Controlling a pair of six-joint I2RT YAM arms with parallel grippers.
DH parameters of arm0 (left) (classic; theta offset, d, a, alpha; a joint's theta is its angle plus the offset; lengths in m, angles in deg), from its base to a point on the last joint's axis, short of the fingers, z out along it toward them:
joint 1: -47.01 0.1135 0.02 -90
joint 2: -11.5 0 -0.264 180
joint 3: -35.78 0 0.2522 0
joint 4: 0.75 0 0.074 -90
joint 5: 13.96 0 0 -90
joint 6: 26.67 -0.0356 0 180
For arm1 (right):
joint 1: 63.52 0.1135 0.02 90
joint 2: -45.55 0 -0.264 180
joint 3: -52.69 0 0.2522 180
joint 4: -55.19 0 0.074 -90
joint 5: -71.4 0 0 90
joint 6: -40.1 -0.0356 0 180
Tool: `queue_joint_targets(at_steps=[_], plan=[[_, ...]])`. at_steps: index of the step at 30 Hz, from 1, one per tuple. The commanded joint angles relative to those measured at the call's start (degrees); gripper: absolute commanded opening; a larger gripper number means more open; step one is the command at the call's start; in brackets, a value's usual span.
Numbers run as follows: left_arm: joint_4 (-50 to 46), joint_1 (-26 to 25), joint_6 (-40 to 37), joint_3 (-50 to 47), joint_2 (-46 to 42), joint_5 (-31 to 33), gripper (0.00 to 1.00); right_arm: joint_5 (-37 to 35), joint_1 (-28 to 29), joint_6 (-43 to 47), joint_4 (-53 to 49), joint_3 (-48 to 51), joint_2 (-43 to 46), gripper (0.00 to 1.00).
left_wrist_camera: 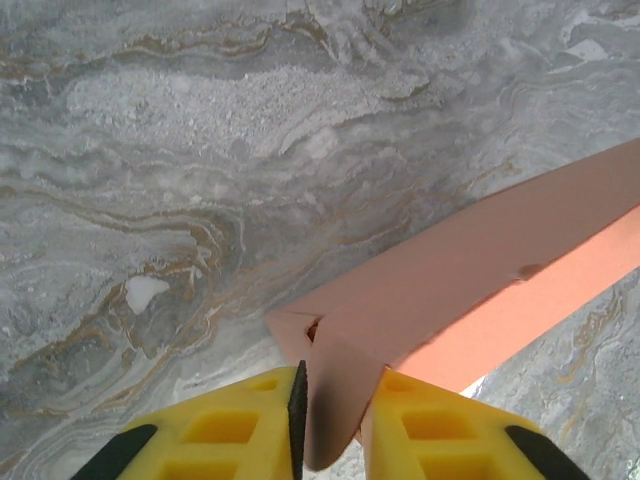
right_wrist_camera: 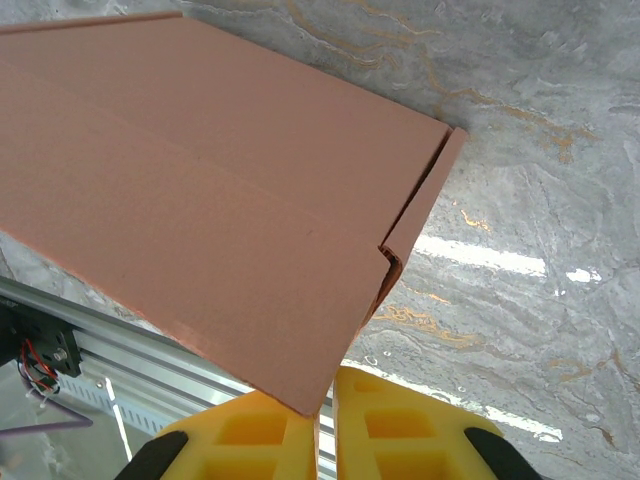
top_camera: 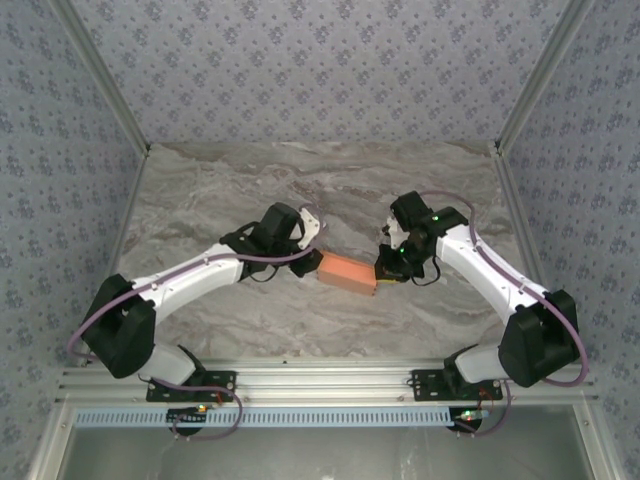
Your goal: Fold the paper box
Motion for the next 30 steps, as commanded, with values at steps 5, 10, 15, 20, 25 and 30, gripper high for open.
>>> queue_joint_targets(at_steps=[5, 10, 15, 20, 25, 30], plan=[[-4.11, -2.01, 0.24, 5.56, 0.64, -1.87, 0.15, -0.42, 0.45, -0.29, -1.92, -1.73, -0.34, 0.12], [-5.62, -2.67, 1.25, 7.11, 2.26, -2.12, 0.1, -0.59, 0.59, -0.41, -1.85, -1.71, -0.27, 0.12], [-7.33, -2.63, 1.22, 7.9, 3.51, -0.09, 0.17, -0.81, 0.54, -0.37, -1.83, -1.32, -0.24, 0.12], [-8.69, -2.64, 1.01, 8.37, 4.57, 0.6, 0.21, -1.07, 0.54, -0.49, -1.85, -1.31, -0.2, 0.12], [-8.74, -2.6, 2.33, 8.79, 4.85, -0.5, 0.07, -1.26, 0.56, -0.54, -1.88, -1.23, -0.28, 0.12], [-8.58, -2.65, 5.03, 9.1, 4.78, -1.06, 0.01, -1.26, 0.55, -1.06, -1.66, -1.14, -0.22, 0.12]])
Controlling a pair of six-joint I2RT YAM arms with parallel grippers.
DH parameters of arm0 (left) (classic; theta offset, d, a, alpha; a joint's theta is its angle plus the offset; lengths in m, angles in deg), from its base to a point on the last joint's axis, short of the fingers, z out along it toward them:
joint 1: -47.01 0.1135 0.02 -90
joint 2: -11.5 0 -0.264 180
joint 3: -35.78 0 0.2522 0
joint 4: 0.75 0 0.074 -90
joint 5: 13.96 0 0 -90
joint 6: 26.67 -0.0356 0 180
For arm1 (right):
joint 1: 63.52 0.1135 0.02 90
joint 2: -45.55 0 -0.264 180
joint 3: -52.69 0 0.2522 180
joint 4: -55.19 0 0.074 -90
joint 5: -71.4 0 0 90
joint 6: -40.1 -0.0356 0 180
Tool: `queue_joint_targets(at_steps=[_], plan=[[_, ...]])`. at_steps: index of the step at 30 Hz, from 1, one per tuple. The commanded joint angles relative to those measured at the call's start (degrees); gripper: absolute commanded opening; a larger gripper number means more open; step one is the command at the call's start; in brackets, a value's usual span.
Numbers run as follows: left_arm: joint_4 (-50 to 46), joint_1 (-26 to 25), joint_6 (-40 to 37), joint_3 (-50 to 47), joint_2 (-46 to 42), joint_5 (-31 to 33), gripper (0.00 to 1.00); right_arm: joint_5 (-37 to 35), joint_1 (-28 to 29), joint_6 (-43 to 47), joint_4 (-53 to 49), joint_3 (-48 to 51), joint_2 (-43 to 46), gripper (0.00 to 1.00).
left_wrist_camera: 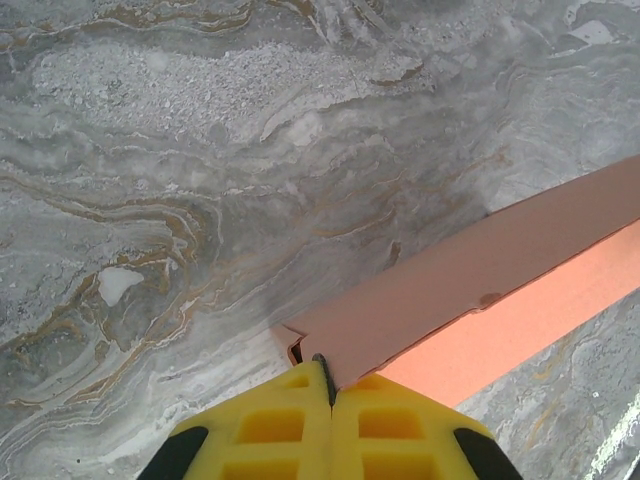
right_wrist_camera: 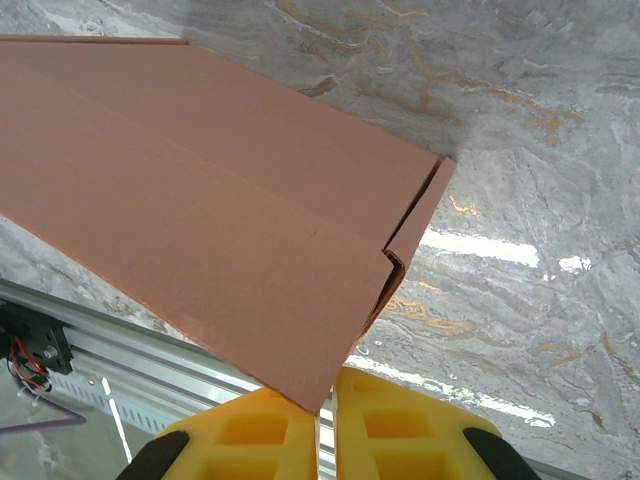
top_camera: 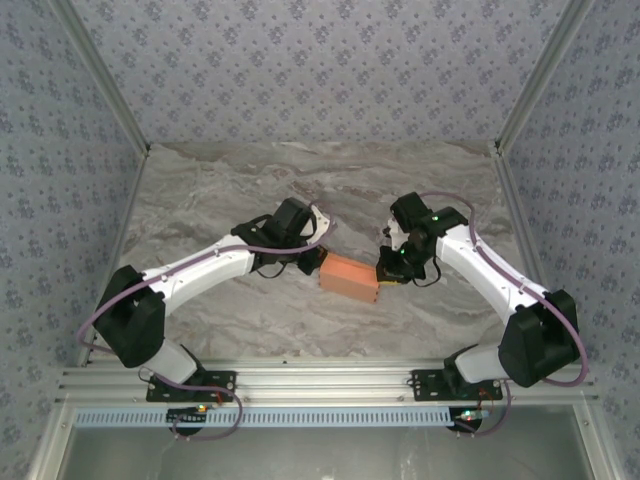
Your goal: Fold the paper box
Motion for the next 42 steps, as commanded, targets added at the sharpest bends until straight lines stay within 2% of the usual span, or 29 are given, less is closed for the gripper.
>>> queue_joint_targets(at_steps=[1, 11, 15, 26, 33, 42], plan=[[-1.21, -0.51, 2.84, 2.28, 0.48, -2.19, 0.01, -0.58, 0.49, -0.87, -0.36, -1.09, -0.27, 0.12], [1.66, -1.42, 7.18, -0.15, 1.75, -2.13, 0.0, -1.32, 0.79, -1.38, -0.1, -0.74, -0.06, 0.12], [1.66, -2.64, 7.28, -0.99, 1.94, 0.51, 0.0, -2.23, 0.98, -1.39, -0.36, -0.61, -0.06, 0.11], [8.92, -2.87, 12.51, -9.59, -3.31, 4.13, 0.0, -6.67, 1.78, -2.08, 1.08, 0.7, 2.95, 0.1], [9.36, -3.06, 17.68, -11.14, -4.73, 3.63, 0.0, -7.48, 1.86, -2.14, 1.25, 1.05, 3.33, 0.1], [10.11, -2.8, 24.72, -9.2, -1.82, -0.61, 0.0, -7.42, 2.5, -2.31, 1.56, 1.15, 2.97, 0.1]])
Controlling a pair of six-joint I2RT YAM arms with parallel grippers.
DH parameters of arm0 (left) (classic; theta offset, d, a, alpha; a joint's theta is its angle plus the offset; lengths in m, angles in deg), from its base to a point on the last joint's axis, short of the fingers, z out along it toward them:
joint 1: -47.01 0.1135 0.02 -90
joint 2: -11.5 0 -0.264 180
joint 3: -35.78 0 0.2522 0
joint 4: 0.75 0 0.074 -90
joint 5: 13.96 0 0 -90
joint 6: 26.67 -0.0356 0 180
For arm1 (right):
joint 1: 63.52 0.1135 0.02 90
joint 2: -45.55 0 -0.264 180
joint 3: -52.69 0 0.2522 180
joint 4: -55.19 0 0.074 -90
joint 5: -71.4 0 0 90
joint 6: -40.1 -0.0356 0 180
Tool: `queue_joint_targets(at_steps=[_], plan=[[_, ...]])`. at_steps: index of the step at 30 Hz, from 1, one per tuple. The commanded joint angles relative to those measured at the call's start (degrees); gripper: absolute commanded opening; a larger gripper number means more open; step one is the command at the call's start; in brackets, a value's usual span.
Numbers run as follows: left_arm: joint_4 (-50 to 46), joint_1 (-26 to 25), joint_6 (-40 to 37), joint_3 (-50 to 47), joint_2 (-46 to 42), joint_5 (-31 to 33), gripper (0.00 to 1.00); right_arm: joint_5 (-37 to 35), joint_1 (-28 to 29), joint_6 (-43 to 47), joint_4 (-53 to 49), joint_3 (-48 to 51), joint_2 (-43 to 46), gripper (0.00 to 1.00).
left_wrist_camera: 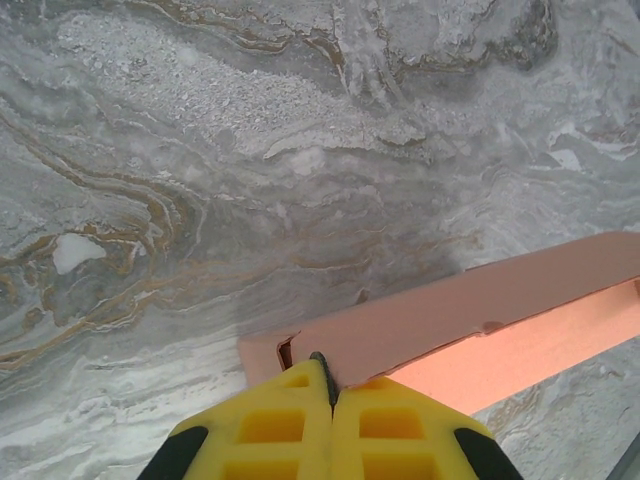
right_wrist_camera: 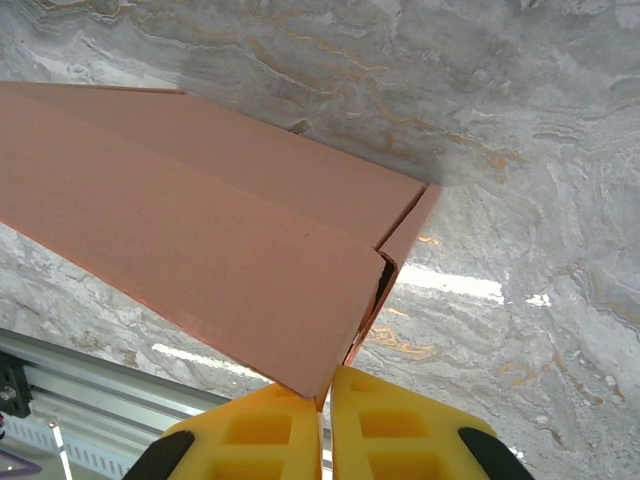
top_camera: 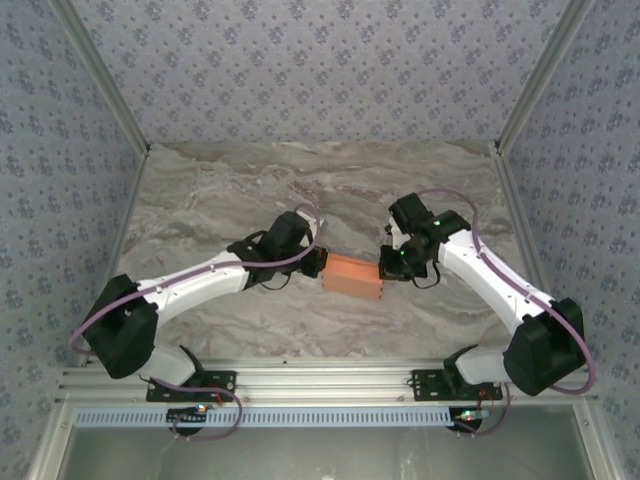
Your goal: Fold the paper box
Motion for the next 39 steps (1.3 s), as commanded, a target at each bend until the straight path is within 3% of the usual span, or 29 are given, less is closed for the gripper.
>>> queue_joint_targets(at_steps=[1, 10, 24, 33, 39], plan=[[-3.94, -0.54, 4.7, 0.95, 2.48, -4.07, 0.0, -0.94, 0.59, -0.93, -0.22, 0.67, 0.27, 0.1], [-9.17, -0.48, 6.53, 4.8, 4.3, -4.86, 0.0, -1.01, 0.88, -0.83, 0.24, 1.08, -0.15, 0.1], [-6.88, -2.64, 3.41, -0.11, 3.5, 0.27, 0.0, -1.68, 1.01, -0.91, 0.9, 2.42, 0.63, 0.1], [-10.51, -3.1, -0.24, 0.63, 3.14, 3.05, 0.0, -2.04, 1.06, -0.79, 0.62, 2.34, 0.58, 0.1], [-4.69, -4.75, 2.27, -3.13, 3.01, 5.17, 0.0, -2.13, 1.28, -1.33, 2.38, 3.66, 0.89, 0.1]])
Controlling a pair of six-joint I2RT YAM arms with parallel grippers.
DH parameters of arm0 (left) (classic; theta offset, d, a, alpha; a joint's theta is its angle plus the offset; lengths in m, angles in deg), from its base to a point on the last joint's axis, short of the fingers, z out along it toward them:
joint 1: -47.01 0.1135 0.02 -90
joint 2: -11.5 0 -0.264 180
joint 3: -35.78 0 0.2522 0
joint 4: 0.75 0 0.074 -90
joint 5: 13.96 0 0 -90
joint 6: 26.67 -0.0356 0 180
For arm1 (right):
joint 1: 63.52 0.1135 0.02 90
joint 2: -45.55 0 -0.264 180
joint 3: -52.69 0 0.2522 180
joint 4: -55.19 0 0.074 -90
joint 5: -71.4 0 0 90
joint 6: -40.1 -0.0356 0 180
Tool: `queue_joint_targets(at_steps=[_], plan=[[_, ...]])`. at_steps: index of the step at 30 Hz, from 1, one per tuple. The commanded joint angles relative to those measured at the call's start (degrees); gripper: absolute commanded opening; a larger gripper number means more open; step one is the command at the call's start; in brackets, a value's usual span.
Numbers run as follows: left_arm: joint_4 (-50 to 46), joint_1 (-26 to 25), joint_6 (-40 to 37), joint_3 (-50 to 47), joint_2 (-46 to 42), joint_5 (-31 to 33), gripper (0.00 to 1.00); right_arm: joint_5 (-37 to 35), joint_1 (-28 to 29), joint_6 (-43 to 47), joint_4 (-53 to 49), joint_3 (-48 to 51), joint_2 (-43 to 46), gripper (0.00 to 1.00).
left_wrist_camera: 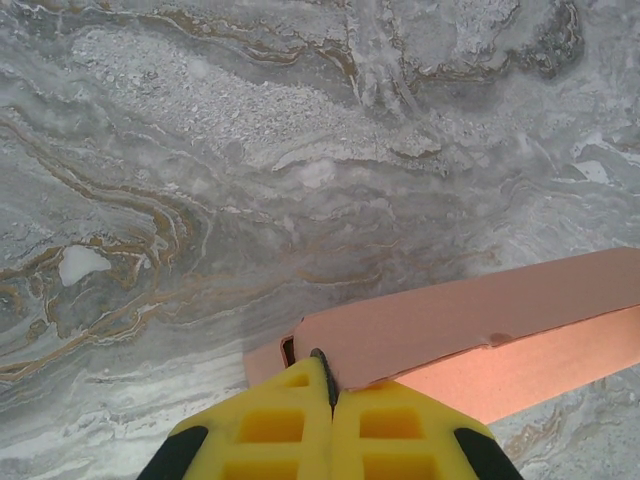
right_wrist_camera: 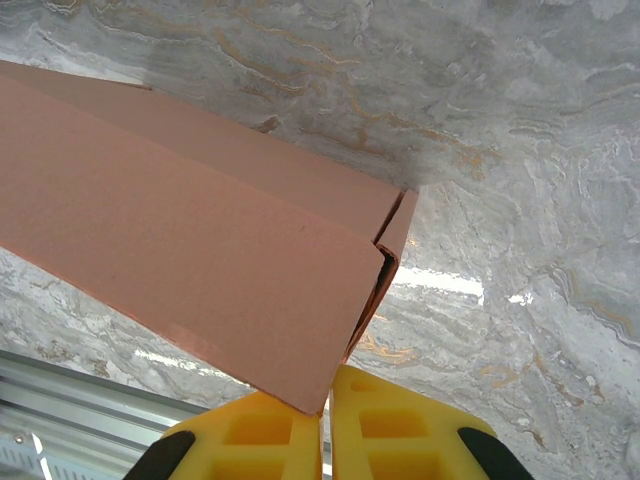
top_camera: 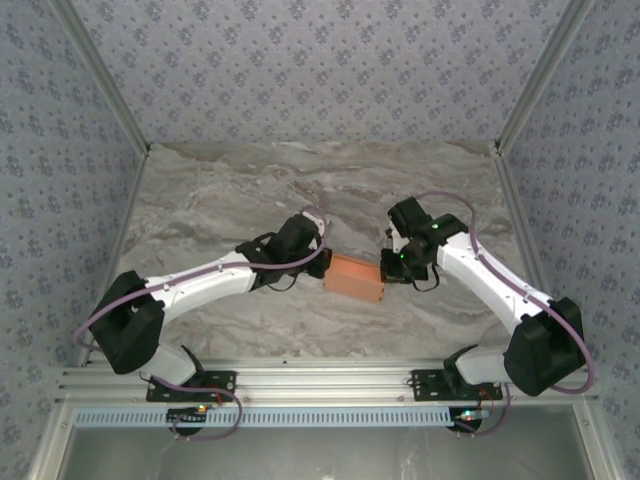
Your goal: Fold the paper box
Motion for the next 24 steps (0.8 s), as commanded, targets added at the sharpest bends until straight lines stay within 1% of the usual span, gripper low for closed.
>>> queue_joint_targets(at_steps=[1, 7, 11, 15, 17, 20, 24], plan=[[-4.79, -2.18, 2.17, -4.28, 1.32, 0.07, 0.0, -0.25, 0.98, -1.18, 1.7, 1.95, 0.94, 0.1], [-0.2, -3.48, 3.95, -8.1, -0.8, 6.94, 0.0, -3.89, 1.91, -0.61, 5.79, 5.11, 5.18, 0.12], [3.54, -3.47, 3.53, -11.13, -1.86, 10.37, 0.0, -3.6, 2.13, -0.71, 8.18, 7.97, 8.44, 0.21], [3.55, -3.46, 0.85, -11.46, -1.4, 13.21, 0.0, -4.36, 2.29, -0.31, 8.12, 8.16, 12.09, 0.35], [3.13, -3.47, -0.76, -11.15, -1.2, 13.85, 0.0, -4.44, 2.31, 0.71, 7.68, 7.67, 14.13, 0.39], [2.03, -3.47, -2.85, -9.95, -0.4, 14.58, 0.0, -3.94, 2.3, 3.66, 6.76, 6.44, 16.97, 0.41], [0.94, -3.47, -4.12, -8.36, 0.53, 15.44, 0.0, -4.24, 2.31, 9.56, 8.33, 5.44, 19.6, 0.45]])
